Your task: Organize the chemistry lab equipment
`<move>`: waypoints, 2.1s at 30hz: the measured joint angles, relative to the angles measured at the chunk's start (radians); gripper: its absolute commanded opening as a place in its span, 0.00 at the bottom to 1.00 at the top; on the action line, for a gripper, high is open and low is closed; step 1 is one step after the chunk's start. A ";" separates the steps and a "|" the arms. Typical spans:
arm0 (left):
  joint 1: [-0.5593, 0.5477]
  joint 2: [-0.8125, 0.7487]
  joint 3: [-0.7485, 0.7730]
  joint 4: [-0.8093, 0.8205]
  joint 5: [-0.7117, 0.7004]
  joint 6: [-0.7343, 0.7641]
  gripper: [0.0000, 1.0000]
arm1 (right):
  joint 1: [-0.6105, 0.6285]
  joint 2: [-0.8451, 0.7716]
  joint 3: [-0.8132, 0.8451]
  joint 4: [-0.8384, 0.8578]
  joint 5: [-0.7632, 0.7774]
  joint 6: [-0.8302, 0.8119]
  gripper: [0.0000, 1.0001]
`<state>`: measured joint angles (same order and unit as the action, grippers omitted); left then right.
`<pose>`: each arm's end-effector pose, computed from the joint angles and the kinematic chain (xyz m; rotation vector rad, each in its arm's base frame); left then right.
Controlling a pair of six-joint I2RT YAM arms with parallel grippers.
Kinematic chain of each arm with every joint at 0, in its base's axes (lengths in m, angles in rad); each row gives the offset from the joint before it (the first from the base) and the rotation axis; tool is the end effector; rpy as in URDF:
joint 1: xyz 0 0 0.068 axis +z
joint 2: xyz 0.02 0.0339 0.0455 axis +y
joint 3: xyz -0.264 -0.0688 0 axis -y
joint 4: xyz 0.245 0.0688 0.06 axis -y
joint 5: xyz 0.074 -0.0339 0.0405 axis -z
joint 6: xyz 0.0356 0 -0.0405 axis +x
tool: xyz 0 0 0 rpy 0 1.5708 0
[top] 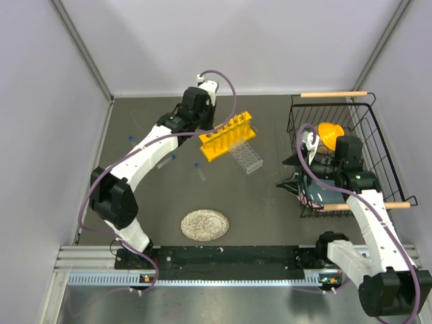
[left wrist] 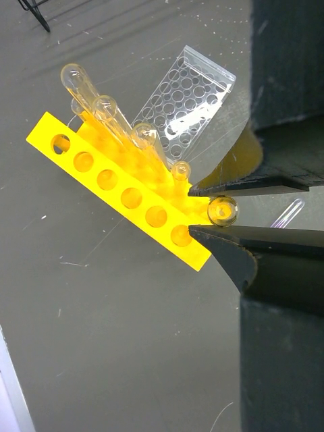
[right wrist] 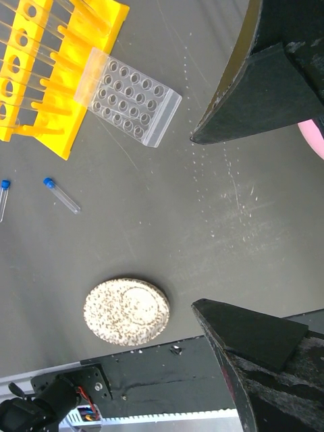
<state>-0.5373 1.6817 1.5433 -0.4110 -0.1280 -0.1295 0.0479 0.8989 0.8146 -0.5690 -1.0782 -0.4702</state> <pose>0.3403 -0.1974 0.3444 0.3555 2.0963 -0.2609 0.1753 0.0398 0.3041 -1.0224 1.6814 0.9085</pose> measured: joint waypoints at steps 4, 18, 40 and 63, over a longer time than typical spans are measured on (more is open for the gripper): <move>0.000 0.014 0.000 0.001 0.004 0.002 0.07 | -0.001 0.000 -0.005 -0.001 0.000 -0.001 0.99; 0.000 0.028 0.000 0.013 0.007 0.002 0.07 | -0.005 0.000 -0.006 0.000 0.000 -0.002 0.99; 0.000 0.025 -0.009 0.005 0.000 0.011 0.08 | -0.007 0.000 -0.016 0.000 -0.003 -0.003 0.99; 0.000 -0.056 -0.032 -0.011 0.027 0.013 0.08 | -0.019 0.000 -0.016 0.000 -0.008 -0.009 0.99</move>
<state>-0.5369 1.6260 1.5108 -0.4225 -0.1005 -0.1165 0.0292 0.8986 0.7982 -0.5694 -1.0859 -0.4793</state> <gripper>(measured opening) 0.249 0.987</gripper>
